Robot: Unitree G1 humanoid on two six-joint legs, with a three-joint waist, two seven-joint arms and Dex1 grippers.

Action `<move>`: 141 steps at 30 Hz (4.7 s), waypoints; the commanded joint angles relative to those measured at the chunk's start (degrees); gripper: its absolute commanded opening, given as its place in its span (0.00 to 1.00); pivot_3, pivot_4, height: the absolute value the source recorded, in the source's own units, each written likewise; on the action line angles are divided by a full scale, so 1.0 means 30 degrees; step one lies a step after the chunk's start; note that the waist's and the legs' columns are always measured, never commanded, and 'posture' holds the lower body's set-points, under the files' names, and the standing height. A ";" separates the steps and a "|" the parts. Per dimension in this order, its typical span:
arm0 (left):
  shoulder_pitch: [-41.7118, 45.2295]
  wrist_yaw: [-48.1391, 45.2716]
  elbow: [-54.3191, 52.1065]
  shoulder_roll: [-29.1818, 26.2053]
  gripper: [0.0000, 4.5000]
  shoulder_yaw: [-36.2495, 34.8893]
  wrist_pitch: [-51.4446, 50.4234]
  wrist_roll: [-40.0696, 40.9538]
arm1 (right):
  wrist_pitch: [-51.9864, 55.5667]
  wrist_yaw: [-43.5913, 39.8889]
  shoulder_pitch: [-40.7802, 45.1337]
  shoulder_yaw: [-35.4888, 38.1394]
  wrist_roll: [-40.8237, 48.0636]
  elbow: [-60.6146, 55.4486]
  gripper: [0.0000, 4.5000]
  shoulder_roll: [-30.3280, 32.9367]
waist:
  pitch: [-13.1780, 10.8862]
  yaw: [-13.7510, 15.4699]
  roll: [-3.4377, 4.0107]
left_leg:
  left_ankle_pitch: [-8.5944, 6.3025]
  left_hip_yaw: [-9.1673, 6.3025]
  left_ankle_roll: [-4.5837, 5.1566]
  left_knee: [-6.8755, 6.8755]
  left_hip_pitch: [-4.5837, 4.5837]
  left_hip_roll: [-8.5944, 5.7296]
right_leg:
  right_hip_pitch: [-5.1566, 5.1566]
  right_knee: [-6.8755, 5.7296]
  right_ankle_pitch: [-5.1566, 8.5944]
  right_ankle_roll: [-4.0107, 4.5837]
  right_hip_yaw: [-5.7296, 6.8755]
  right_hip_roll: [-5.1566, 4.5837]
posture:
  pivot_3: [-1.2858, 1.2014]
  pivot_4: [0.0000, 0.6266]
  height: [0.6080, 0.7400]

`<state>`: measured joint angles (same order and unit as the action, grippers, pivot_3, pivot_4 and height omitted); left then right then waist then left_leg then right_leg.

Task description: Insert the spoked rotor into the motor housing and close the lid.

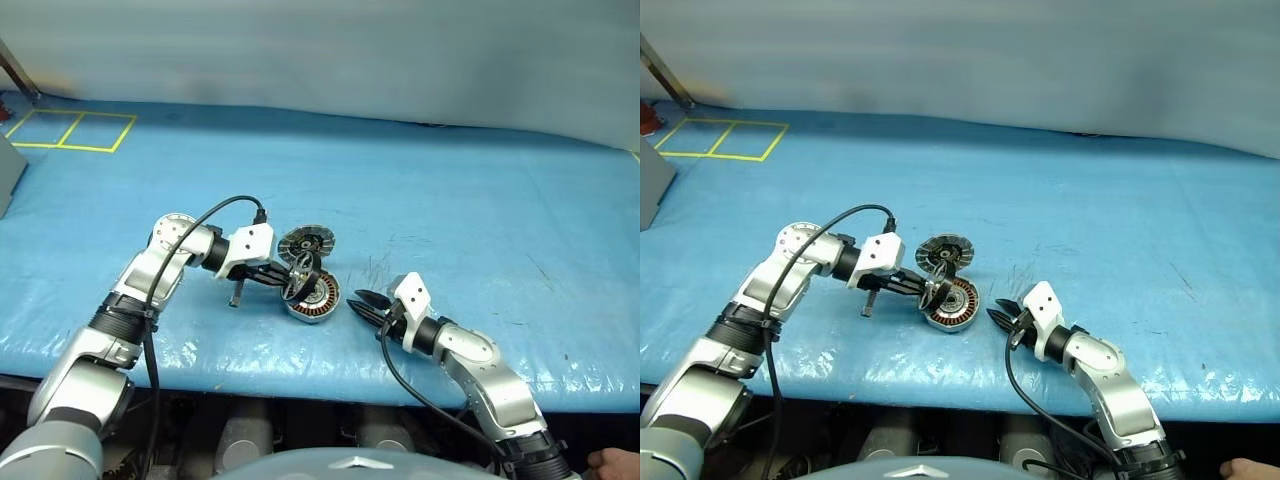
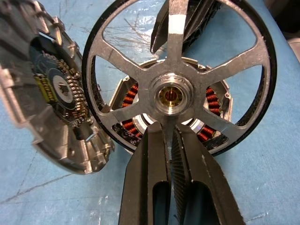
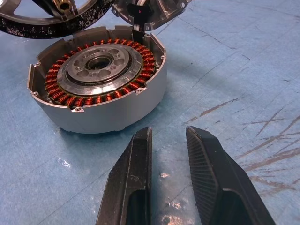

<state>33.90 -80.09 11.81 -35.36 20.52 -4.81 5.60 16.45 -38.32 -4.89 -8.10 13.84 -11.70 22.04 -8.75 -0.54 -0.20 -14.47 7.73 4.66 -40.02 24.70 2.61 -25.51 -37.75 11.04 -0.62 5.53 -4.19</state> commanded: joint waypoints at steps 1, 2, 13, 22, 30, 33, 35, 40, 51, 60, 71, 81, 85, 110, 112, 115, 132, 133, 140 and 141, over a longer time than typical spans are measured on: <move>0.0765 -0.0361 0.0106 0.0079 0.00 0.0370 0.0609 -0.0522 | -0.0544 0.0044 -0.0028 0.0197 0.0067 -0.0212 0.27 -0.0070 | 0.0000 0.0007 0.0000 | 0.0000 0.0000 0.0001 0.0000 0.0000 0.0000 | 0.0001 0.0000 0.0000 0.0001 0.0001 -0.0017 | 0.52 0.24 1.00; 0.0834 -0.0372 0.0190 0.0104 0.00 0.0463 0.0693 -0.0635 | -0.0554 0.0042 -0.0025 0.0188 0.0074 -0.0199 0.27 -0.0079 | 0.0000 0.0006 0.0000 | 0.0000 -0.0001 0.0001 0.0000 -0.0001 -0.0001 | 0.0001 0.0000 0.0000 0.0000 0.0002 -0.0030 | 0.52 0.24 1.00; 0.2198 -0.0696 0.1402 0.0375 0.00 0.1245 0.1623 -0.1925 | -0.0794 0.0060 0.0065 0.0139 0.0029 0.0052 0.27 -0.0120 | -0.0002 0.0004 -0.0003 | -0.0002 -0.0005 0.0004 0.0001 0.0004 -0.0001 | -0.0001 0.0004 0.0001 0.0001 0.0006 -0.0047 | 0.52 0.24 1.00; 0.3509 -0.0956 0.2601 0.0718 0.00 0.1793 0.2637 -0.2933 | -0.0853 0.0202 0.0107 0.0113 -0.0007 0.0041 0.27 -0.0103 | -0.0006 0.0008 -0.0010 | -0.0003 -0.0005 0.0008 0.0001 0.0005 -0.0003 | -0.0001 0.0005 0.0001 0.0001 0.0007 -0.0045 | 0.52 0.24 1.00; 0.4093 -0.1061 0.3249 0.1025 0.00 0.1871 0.3277 -0.3367 | -0.0845 0.0243 0.0169 0.0056 -0.0051 0.0015 0.27 -0.0109 | -0.0008 0.0007 -0.0013 | -0.0003 -0.0005 0.0011 0.0001 0.0009 -0.0002 | -0.0005 0.0005 0.0001 0.0000 0.0008 -0.0034 | 0.52 0.24 1.00; 0.4186 -0.1195 0.3373 0.1087 0.00 0.1962 0.3457 -0.3522 | -0.0805 0.0239 0.0165 0.0052 -0.0049 -0.0012 0.27 -0.0109 | -0.0008 0.0006 -0.0014 | -0.0003 -0.0005 0.0013 0.0002 0.0011 -0.0003 | -0.0004 0.0006 0.0001 0.0000 0.0007 -0.0029 | 0.52 0.24 1.00; 0.4241 -0.1252 0.3450 0.1097 0.00 0.2035 0.3621 -0.3701 | -0.0769 0.0221 0.0155 0.0052 -0.0022 -0.0036 0.27 -0.0106 | -0.0009 0.0006 -0.0014 | -0.0003 -0.0005 0.0014 0.0002 0.0014 -0.0003 | -0.0005 0.0006 0.0001 0.0000 0.0007 -0.0029 | 0.52 0.24 1.00; 0.4392 -0.1368 0.3626 0.1132 0.00 0.2251 0.3905 -0.3992 | -0.0752 0.0185 0.0184 0.0012 -0.0007 -0.0046 0.27 -0.0113 | -0.0009 0.0008 -0.0015 | -0.0003 -0.0005 0.0013 0.0001 0.0011 -0.0004 | -0.0003 0.0006 0.0001 0.0000 0.0008 -0.0028 | 0.52 0.24 1.00; 0.4872 -0.1601 0.4211 0.1208 0.00 0.2532 0.4529 -0.4488 | -0.0761 0.0199 0.0271 -0.0010 -0.0021 -0.0043 0.27 -0.0135 | -0.0009 0.0004 -0.0015 | -0.0003 -0.0005 0.0014 0.0002 0.0011 -0.0002 | -0.0005 0.0006 0.0001 0.0000 0.0008 -0.0028 | 0.52 0.24 1.00; 0.5226 -0.1110 0.4764 0.1509 0.00 0.2406 0.5813 -0.4689 | -0.0729 0.0076 0.0235 -0.0044 0.0147 -0.0194 0.27 -0.0137 | -0.0010 0.0004 -0.0016 | -0.0003 -0.0005 0.0015 0.0001 0.0012 -0.0003 | -0.0005 0.0006 0.0001 0.0000 0.0008 -0.0027 | 0.52 0.24 1.00; 0.5370 -0.1622 0.4913 0.1547 0.00 0.2509 0.5919 -0.4626 | -0.0917 -0.0164 0.0293 0.0002 0.0287 -0.0235 0.27 -0.0198 | -0.0011 0.0007 -0.0018 | -0.0003 -0.0006 0.0016 0.0001 0.0013 -0.0003 | -0.0006 0.0007 0.0001 0.0000 0.0010 -0.0028 | 0.52 0.24 1.00; 0.5584 -0.1077 0.5251 0.1656 0.16 0.2317 0.6820 -0.4705 | -0.0971 -0.0122 0.0322 0.0023 0.0178 -0.0154 0.27 -0.0240 | -0.0013 0.0007 -0.0020 | -0.0004 -0.0006 0.0017 0.0001 0.0016 -0.0003 | -0.0008 0.0007 0.0001 0.0000 0.0010 -0.0024 | 0.52 0.24 1.00; 0.5405 -0.0911 0.4727 0.1606 0.16 0.1817 0.6637 -0.4137 | -0.1044 -0.0134 0.0352 0.0063 0.0177 -0.0121 0.27 -0.0266 | -0.0014 0.0006 -0.0023 | -0.0004 -0.0005 0.0017 0.0002 0.0019 -0.0003 | -0.0008 0.0007 0.0001 0.0000 0.0010 -0.0025 | 0.52 0.24 1.00; -0.5183 0.3545 -0.2727 -0.0556 0.16 -0.3498 0.2227 0.0906 | -0.1383 -0.1019 0.1750 -0.1659 0.0547 -0.1082 0.27 -0.1308 | -0.0024 -0.0039 -0.0014 | 0.0008 -0.0052 -0.0026 0.0065 -0.0002 0.0008 | -0.0007 0.0019 0.0028 0.0044 0.0017 -0.0072 | 0.52 0.24 1.00; -0.6121 0.4122 -0.2883 -0.0297 0.16 -0.3901 0.2043 0.1389 | -0.1332 -0.1050 0.2152 -0.2073 0.0420 -0.1022 0.27 -0.1530 | -0.0026 -0.0031 -0.0011 | 0.0016 -0.0061 -0.0042 0.0066 0.0000 0.0011 | -0.0011 0.0019 0.0030 0.0048 0.0029 -0.0071 | 0.52 0.24 1.00; -0.7213 0.4789 -0.3068 -0.0175 0.16 -0.4335 0.1900 0.1715 | -0.1476 -0.0959 0.2844 -0.2428 0.0123 -0.0649 0.27 -0.1783 | -0.0028 -0.0031 -0.0010 | 0.0008 -0.0063 -0.0064 0.0065 -0.0015 0.0011 | -0.0021 0.0019 0.0030 0.0047 0.0033 -0.0081 | 0.52 0.24 1.00; -0.9006 0.6469 -0.3933 -0.0047 0.16 -0.4867 0.1434 0.2503 | -0.1516 -0.0741 0.5373 -0.3449 -0.1500 0.1802 0.00 -0.2491 | -0.0029 -0.0030 -0.0007 | -0.0033 -0.0084 -0.0143 0.0074 -0.0020 0.0006 | -0.0035 0.0035 0.0029 0.0049 0.0071 -0.0099 | 0.52 0.24 1.00; -0.9039 0.6527 -0.3950 -0.0018 0.16 -0.4845 0.1428 0.2514 | -0.1471 -0.0781 0.5412 -0.3542 -0.1600 0.1856 0.00 -0.2454 | -0.0028 -0.0031 -0.0007 | -0.0033 -0.0084 -0.0144 0.0078 -0.0022 0.0006 | -0.0039 0.0036 0.0029 0.0049 0.0071 -0.0099 | 0.52 0.24 1.00; -0.9258 0.6888 -0.4023 0.0180 0.16 -0.4882 0.1472 0.2577 | -0.0798 -0.0699 0.5463 -0.4333 -0.2900 0.2049 0.00 -0.1759 | -0.0028 -0.0030 -0.0007 | -0.0032 -0.0081 -0.0151 0.0110 -0.0027 0.0005 | -0.0038 0.0054 0.0031 0.0052 0.0074 -0.0101 | 0.52 0.24 1.00; -0.9277 0.6918 -0.4029 0.0179 0.16 -0.4881 0.1478 0.2584 | -0.0743 -0.0663 0.5478 -0.4410 -0.3065 0.2051 0.00 -0.1651 | -0.0028 -0.0029 -0.0007 | -0.0031 -0.0081 -0.0152 0.0111 -0.0035 0.0005 | -0.0038 0.0054 0.0031 0.0052 0.0074 -0.0102 | 0.52 0.24 1.00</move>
<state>6.07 -59.73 2.12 -34.98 7.20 -0.75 12.38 13.14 -40.36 11.71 -20.63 6.07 -5.17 16.38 -8.83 -0.63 -0.22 -14.56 7.48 4.20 -39.68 24.57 2.63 -25.63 -37.59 11.13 -0.47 5.76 -4.50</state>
